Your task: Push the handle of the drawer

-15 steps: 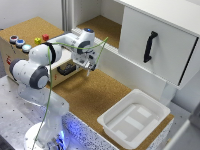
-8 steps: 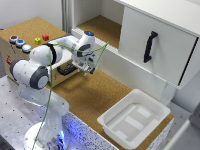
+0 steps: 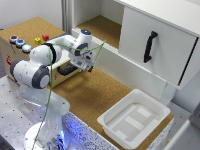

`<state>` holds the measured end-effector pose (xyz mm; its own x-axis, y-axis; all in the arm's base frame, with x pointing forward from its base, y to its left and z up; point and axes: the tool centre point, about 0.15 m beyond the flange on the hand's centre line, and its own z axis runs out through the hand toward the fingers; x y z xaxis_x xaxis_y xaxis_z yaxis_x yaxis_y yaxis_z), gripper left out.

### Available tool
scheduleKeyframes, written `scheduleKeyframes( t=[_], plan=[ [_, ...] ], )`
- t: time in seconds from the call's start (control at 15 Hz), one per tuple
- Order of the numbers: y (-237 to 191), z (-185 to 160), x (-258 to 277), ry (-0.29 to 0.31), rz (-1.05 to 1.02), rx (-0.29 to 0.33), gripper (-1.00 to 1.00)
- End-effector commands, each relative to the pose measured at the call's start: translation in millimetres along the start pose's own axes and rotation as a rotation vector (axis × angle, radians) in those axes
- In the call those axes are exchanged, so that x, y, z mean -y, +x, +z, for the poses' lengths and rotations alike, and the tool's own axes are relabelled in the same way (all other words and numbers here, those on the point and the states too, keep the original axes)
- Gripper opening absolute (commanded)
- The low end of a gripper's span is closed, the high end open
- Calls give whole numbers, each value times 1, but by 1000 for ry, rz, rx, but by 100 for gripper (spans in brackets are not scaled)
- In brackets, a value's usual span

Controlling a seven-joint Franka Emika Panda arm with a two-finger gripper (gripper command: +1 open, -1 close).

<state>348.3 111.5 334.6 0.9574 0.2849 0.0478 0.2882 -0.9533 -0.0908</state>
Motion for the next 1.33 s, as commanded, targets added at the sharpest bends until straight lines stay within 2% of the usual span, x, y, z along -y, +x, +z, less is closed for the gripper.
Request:
scheduleKeyframes(
  t=[0.0,0.4,0.8,1.27],
  plan=[
    [8,22,34,-86,18,-15,-100],
    [22,30,72,-116,8,-41,-100],
    [42,37,116,-106,-45,-66,-100],
    [64,28,145,-92,-102,-113,-100]
  ],
)
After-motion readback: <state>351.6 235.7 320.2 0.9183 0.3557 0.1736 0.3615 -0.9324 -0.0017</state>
